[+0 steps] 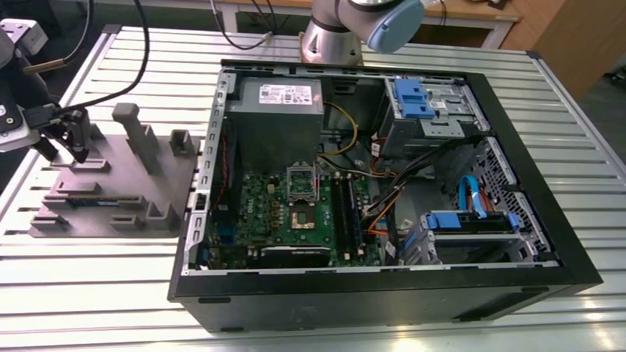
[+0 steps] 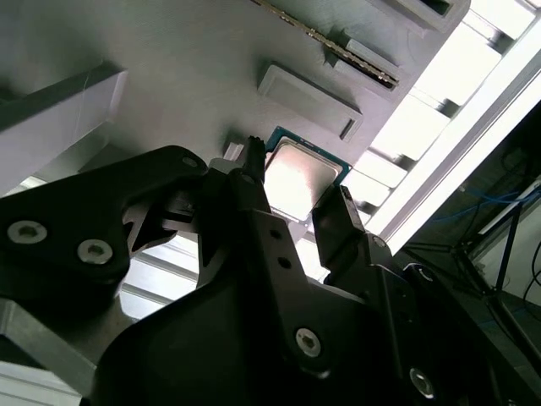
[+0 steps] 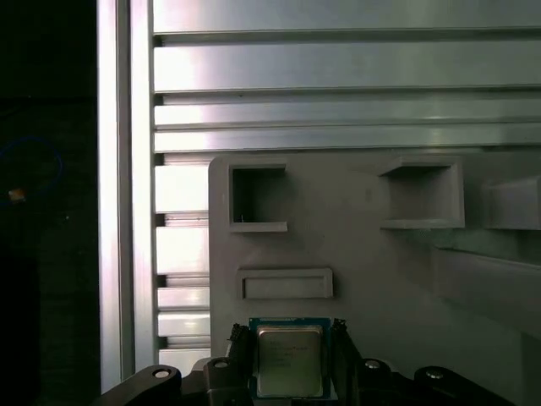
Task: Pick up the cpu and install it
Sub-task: 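Pick up the cpu and move it towards the insertion slot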
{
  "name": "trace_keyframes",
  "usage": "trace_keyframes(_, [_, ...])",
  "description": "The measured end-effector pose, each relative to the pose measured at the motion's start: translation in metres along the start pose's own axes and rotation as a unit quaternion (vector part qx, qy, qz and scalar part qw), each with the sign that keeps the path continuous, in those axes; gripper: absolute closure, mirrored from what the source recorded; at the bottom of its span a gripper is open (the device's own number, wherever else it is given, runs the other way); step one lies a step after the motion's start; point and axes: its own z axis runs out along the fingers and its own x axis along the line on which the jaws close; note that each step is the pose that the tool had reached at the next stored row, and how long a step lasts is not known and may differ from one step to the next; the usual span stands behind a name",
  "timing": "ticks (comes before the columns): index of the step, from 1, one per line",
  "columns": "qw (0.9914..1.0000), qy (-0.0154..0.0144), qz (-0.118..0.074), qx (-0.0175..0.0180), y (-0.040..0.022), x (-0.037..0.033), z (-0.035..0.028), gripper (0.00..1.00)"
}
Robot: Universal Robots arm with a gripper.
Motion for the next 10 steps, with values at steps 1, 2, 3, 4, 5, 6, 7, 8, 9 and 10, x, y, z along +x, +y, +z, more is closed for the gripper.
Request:
trace_keyframes(1, [1.0,0.0,0.0,0.0,0.0,0.0,-0.0005,0.53])
trace_keyframes(2, [1.0,-0.0001,0.0,-0.0001,0.0001,0.0,-0.0009,0.53])
trace_keyframes(3, [1.0,-0.0001,0.0,-0.0001,0.0001,0.0,-0.0013,0.53])
trace_keyframes(4, [1.0,-0.0001,0.0,0.0,0.0001,0.0,-0.0018,0.53])
trace_keyframes(5, [1.0,0.0,0.0,0.0,0.0001,-0.0001,-0.0023,0.53])
trace_keyframes(6, [1.0,-0.0001,0.0,0.0,0.0001,-0.0001,-0.0027,0.53])
trace_keyframes(7, [1.0,0.0,0.0,0.0,0.0002,0.0,-0.0032,0.53])
trace_keyframes(8, [1.0,0.0,0.0,0.0,0.0002,-0.0001,-0.0037,0.53])
trace_keyframes(9, [1.0,0.0,0.0,0.0,0.0002,-0.0001,-0.0043,0.53])
trace_keyframes(10, [1.0,0.0,0.0,0.0,0.0002,-0.0001,-0.0048,0.53])
